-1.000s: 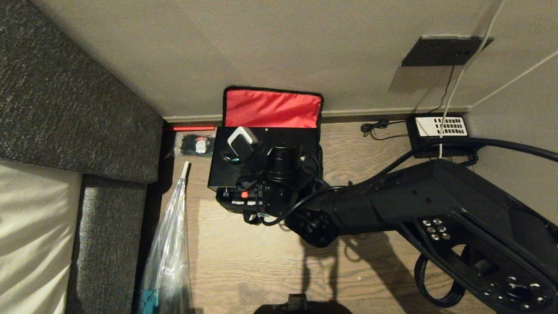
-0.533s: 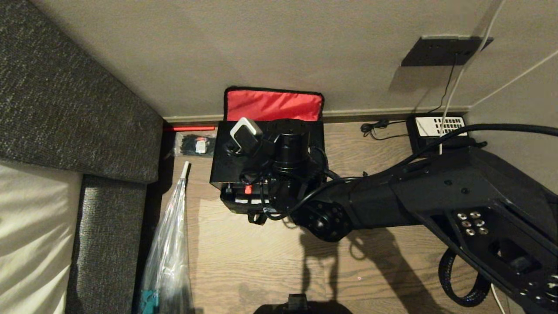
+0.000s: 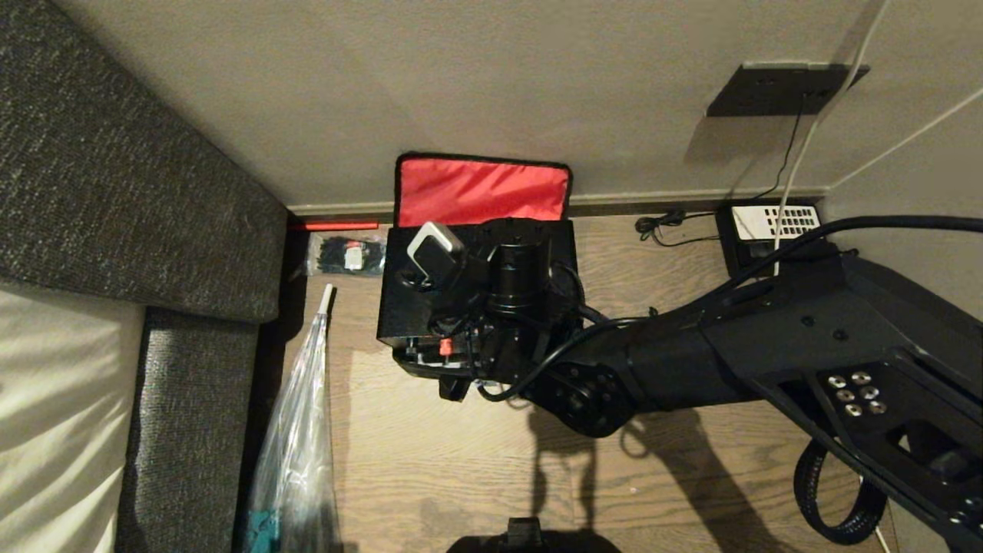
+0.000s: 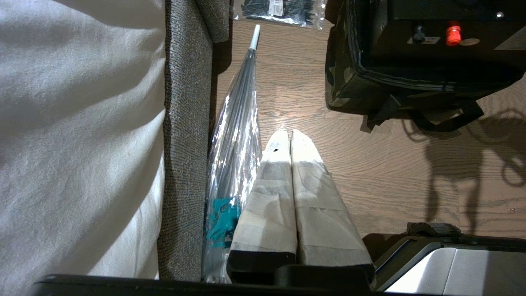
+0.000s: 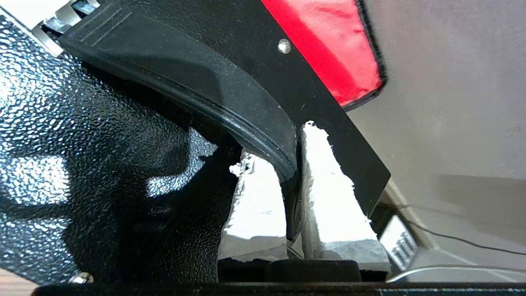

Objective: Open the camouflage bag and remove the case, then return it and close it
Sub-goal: Lift the black box

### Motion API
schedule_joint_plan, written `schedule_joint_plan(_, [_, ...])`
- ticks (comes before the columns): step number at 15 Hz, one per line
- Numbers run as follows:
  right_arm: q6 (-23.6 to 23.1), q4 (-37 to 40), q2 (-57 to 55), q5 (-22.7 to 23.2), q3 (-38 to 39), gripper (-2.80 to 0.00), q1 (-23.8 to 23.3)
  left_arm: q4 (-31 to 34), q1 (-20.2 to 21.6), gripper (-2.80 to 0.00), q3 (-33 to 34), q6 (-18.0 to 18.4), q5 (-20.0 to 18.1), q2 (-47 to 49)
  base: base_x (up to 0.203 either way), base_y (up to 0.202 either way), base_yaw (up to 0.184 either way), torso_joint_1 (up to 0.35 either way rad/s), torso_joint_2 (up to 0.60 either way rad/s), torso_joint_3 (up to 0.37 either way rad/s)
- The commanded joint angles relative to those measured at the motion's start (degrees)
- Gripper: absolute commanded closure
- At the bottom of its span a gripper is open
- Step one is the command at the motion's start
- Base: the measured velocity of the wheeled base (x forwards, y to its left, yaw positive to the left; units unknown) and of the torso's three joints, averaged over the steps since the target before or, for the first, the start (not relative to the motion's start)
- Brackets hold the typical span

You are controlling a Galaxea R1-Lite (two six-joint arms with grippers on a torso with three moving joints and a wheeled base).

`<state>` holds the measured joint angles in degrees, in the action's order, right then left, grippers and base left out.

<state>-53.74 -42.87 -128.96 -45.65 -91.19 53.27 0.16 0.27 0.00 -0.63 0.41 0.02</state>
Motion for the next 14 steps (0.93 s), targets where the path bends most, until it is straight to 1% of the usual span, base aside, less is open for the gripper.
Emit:
schedule_joint_plan(1, [-1.7, -1.0, 0.3, -0.3, 0.0, 0.00, 0.0, 0.0, 0.0, 0.00, 0.2, 0.0, 0.0, -0.1, 0.000, 0.000, 0.000, 0.000, 0.00, 0.000])
schedule_joint_plan(10, [-1.9, -0.2, 3.7, -0.4, 0.5, 0.00, 0.0, 0.0, 0.1, 0.00, 0.2, 0.0, 0.0, -0.1, 0.000, 0.000, 0.000, 0.000, 0.00, 0.000])
schedule_joint_plan(14, [-1.9, -0.2, 5.8, -0.5, 3.1, 0.00, -0.1, 0.0, 0.0, 0.00, 0.2, 0.0, 0.0, -0.1, 0.000, 0.000, 0.000, 0.000, 0.00, 0.000])
